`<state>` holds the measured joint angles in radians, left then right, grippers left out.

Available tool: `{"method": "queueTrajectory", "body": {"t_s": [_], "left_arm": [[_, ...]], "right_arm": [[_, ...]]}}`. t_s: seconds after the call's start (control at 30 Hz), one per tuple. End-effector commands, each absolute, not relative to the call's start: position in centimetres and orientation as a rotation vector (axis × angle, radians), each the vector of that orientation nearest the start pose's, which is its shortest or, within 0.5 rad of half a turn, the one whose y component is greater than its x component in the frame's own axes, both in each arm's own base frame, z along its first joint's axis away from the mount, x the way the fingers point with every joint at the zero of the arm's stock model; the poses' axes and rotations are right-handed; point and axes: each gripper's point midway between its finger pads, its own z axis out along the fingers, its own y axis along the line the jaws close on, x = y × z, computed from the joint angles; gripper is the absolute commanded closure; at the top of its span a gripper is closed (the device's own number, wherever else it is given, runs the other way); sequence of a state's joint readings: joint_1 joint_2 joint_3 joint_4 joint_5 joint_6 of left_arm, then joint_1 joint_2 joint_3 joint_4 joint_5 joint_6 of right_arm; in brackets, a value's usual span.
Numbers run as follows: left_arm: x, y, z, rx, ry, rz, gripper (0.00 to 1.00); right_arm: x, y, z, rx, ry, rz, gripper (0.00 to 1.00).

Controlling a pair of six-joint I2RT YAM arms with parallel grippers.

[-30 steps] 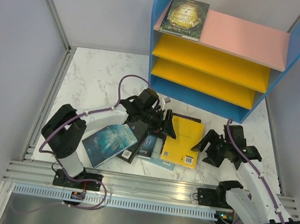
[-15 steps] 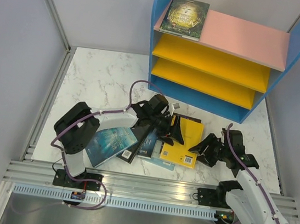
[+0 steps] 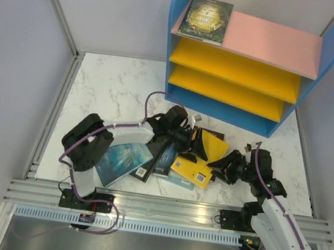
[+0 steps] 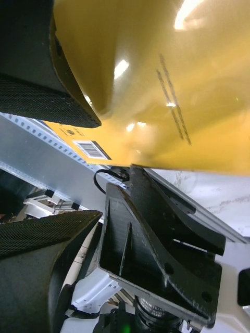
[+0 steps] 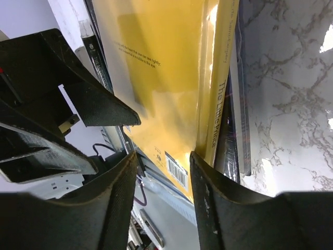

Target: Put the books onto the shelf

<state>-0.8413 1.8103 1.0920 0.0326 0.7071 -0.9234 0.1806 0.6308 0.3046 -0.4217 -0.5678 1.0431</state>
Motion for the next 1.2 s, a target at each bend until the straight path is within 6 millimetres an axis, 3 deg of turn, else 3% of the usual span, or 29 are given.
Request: {"method": "queueTrajectory", "body": {"t_s": [0.0,0.07,0.13,0.17,0.27,0.5,0.63,0.9,1.17], "left_arm": [[20.4,-39.8,14.7,0.353,2.593,-1.488,0.31],[21.5,-38.4,14.9,0.377,2.593,-1.366,0.31],[22.9,-37.1,14.8,0.37,2.588,-1.297,0.31],[23.3,-36.5,14.3,0.353,2.599,-1.253,0.31],[23.9,-35.1,13.0,0.344,2.634,-1.149,0.31],[23.4,-34.8,10.1,0.363,2.707,-1.097,0.32],[23.0,-36.1,9.5,0.414,2.721,-1.112,0.32],[19.7,-41.5,10.5,0.568,2.715,-1.231,0.33],[19.4,-42.5,11.0,0.57,2.708,-1.259,0.33]], "right_arm": [[17.0,15.5,10.1,0.733,2.397,1.2,0.47],[17.5,14.9,11.0,0.715,2.39,1.138,0.36],[17.6,13.8,11.0,0.711,2.414,1.015,0.3],[17.6,13.5,10.6,0.722,2.441,0.976,0.22],[17.7,12.8,9.5,0.725,2.509,0.881,0.14],[18.5,11.9,8.2,0.732,2.568,0.771,0.13],[19.2,12.1,8.0,0.722,2.573,0.772,0.13],[19.7,12.8,8.3,0.715,2.534,0.841,0.13],[20.1,13.9,9.7,0.685,2.454,0.966,0.2]]}}
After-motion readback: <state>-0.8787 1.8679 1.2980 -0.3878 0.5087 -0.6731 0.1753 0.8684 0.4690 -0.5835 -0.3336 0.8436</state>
